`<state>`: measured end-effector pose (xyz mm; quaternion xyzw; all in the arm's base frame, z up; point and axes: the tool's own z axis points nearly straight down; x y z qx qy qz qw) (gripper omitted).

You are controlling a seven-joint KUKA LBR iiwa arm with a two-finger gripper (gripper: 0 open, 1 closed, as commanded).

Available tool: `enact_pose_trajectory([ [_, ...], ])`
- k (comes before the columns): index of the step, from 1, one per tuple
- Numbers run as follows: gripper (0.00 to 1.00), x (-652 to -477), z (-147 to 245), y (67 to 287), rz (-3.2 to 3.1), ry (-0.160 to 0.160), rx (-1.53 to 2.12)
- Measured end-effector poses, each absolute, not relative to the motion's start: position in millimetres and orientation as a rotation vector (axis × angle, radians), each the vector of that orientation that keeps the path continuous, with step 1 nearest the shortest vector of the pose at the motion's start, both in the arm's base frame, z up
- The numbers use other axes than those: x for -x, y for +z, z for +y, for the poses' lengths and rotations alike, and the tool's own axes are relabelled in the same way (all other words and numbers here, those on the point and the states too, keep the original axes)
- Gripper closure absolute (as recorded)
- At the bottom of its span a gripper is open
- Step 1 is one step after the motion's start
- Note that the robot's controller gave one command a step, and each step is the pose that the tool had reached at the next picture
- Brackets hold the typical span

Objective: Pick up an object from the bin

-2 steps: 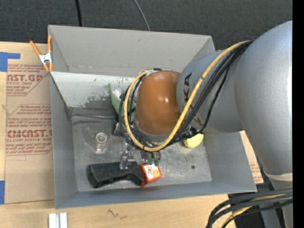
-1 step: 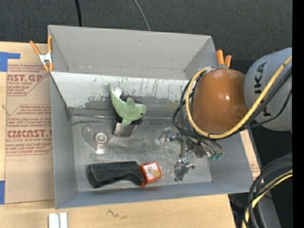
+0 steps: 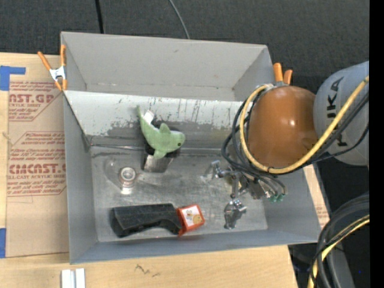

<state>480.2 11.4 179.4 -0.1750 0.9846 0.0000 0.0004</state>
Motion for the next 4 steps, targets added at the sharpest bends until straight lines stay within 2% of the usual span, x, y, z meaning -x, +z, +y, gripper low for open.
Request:
enact_pose_trajectory([
  [1,0.00,-486.5,40,156,3.108,0.000,0.439],
  [2,0.00,-509.9,58,103,3.093,0.001,0.529],
  [3,0.00,-497.0,80,78,3.117,-0.005,0.395],
  [4,1.00,-483.9,43,81,3.100,0.000,0.455],
])
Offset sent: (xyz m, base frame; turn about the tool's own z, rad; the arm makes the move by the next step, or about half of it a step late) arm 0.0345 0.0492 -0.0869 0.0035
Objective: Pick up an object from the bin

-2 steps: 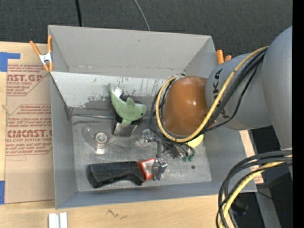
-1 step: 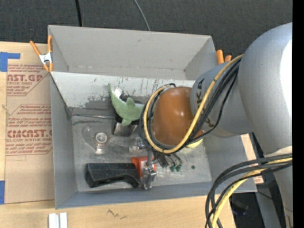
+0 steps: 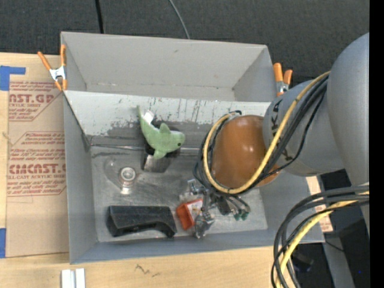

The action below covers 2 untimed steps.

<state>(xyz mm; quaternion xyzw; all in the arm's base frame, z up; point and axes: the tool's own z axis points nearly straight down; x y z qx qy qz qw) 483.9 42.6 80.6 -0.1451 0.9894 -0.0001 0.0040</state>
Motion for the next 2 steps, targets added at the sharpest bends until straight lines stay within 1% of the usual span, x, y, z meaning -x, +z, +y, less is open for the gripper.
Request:
enact_pose_trajectory([
  [1,1.00,-483.9,43,81,3.100,0.000,0.455],
  [2,1.00,-490.0,31,227,3.093,0.000,0.529],
])
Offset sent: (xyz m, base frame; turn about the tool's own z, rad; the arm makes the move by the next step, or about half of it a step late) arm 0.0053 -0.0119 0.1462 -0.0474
